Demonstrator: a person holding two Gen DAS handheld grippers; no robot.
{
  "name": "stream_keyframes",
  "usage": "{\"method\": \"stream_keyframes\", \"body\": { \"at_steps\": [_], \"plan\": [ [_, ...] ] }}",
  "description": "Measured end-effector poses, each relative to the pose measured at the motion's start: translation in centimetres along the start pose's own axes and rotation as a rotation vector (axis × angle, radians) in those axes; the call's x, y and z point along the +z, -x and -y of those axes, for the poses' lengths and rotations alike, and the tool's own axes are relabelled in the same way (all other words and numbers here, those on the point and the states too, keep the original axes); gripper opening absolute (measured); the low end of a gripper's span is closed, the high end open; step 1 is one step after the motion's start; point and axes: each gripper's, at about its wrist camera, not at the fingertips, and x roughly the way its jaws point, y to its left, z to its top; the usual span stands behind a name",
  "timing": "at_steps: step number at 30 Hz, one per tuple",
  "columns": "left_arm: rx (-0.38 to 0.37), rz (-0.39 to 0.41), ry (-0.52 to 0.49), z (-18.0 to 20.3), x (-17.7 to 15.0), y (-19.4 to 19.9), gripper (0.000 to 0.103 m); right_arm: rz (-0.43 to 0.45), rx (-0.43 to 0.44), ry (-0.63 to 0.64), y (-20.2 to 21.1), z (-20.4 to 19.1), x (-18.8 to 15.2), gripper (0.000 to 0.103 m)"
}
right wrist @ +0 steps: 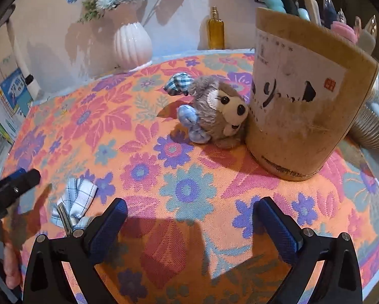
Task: Organize soft objects
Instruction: 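Return both tools to the bed, then grasp the brown plush bear with the right tool while the left tool grasps the checked bow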
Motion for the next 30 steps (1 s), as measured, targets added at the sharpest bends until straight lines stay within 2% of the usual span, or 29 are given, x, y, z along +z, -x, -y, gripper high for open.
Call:
{"method": "stream_keyframes", "body": {
  "at_steps": [7,10,14,16,18,20,21,23,25,27,30],
  "plan": [
    [0.039,0.021,0.002,0.2,-0.2,0.3,0.102,0.011,0.037,0.002,0.2,0.2,-0.1,0.103],
    [0.026,0.023,0.021,-0.3,-0.1,0.4,0.102,0.033,0.09,-0.03,0.7,0.9,-0.2,0.103],
    [0.033,0.029,0.019,-0.3,-0.1,0.5,0.102,0.083,0.202,-0.118,1.4,2.7,-0.5,0.103],
    [0.033,0.033,0.008,0.0,-0.2,0.6,0.102,0.099,0.221,-0.161,1.7,3.2,-0.7,0.103],
    [0.013,0.016,-0.017,0.2,-0.1,0.5,0.102,0.089,0.188,-0.165,2.1,2.5,-0.7,0.103],
    [-0.014,-0.022,-0.029,0.3,0.0,0.2,0.102,0.066,0.14,-0.102,2.8,0.7,-0.4,0.103],
    [-0.028,-0.037,-0.027,0.2,0.0,0.1,0.102,0.088,0.094,-0.046,3.7,-0.7,-0.1,0.103],
    [-0.048,-0.04,-0.035,0.4,-0.1,0.3,0.102,0.158,-0.051,0.067,5.4,-3.2,0.9,0.103],
    [-0.066,-0.034,-0.073,1.3,-0.3,0.9,0.102,0.191,-0.195,0.115,6.0,-4.4,2.5,0.103],
    [-0.078,-0.033,-0.135,2.6,-0.7,1.4,0.102,0.192,-0.243,0.118,5.6,-4.9,4.5,0.103],
    [-0.072,-0.056,-0.245,5.2,-1.4,1.3,0.102,0.142,-0.337,0.146,3.5,-5.8,6.9,0.098]
  ]
}}
